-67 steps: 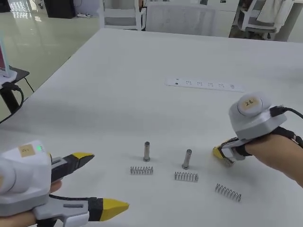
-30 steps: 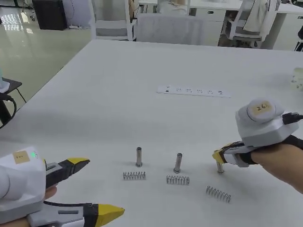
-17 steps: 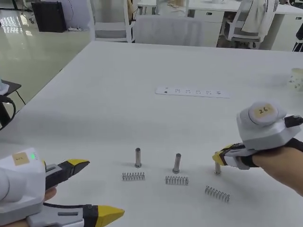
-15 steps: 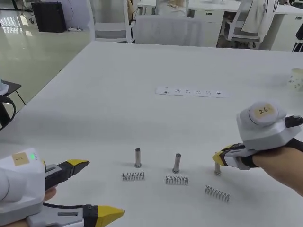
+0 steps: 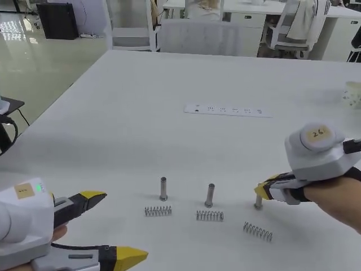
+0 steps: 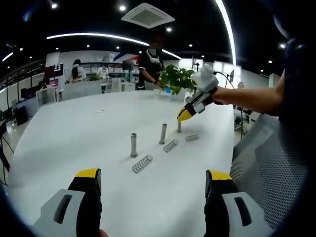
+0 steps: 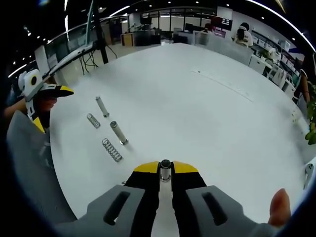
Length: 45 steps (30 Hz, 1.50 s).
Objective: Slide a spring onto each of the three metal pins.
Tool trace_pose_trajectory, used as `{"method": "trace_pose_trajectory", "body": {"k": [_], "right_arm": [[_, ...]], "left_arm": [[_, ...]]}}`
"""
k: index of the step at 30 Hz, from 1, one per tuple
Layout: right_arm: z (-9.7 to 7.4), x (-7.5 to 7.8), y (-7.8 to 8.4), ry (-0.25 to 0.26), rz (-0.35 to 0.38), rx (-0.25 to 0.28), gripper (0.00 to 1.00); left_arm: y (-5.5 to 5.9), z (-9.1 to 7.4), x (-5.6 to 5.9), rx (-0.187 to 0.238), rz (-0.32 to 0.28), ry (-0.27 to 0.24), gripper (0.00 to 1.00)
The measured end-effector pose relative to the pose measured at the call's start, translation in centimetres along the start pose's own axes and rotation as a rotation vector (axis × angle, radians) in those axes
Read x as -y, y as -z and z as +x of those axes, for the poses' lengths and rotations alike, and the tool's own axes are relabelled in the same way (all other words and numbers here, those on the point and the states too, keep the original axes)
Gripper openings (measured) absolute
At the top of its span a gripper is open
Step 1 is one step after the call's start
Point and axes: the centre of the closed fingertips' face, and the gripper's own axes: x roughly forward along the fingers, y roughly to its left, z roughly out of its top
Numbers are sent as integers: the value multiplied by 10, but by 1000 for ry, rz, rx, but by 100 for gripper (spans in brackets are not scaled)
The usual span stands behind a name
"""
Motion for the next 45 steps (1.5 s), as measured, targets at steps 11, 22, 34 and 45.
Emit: {"method": "trace_pose_trajectory", "body": {"k": [11, 22, 34, 45], "right_arm": [[-2, -1, 2, -4, -16, -2, 6], [-2, 1, 4, -3, -37, -9, 6], [-1, 0, 5, -12, -38, -8, 8], [0, -2, 4, -16, -56, 1, 15]], "left_arm": [[2, 0, 2, -4, -1, 7, 83], [2, 0, 2, -5, 0, 9, 83], [2, -1, 1, -2, -1, 6, 83], [2, -1, 1, -3, -2, 3, 83]]}}
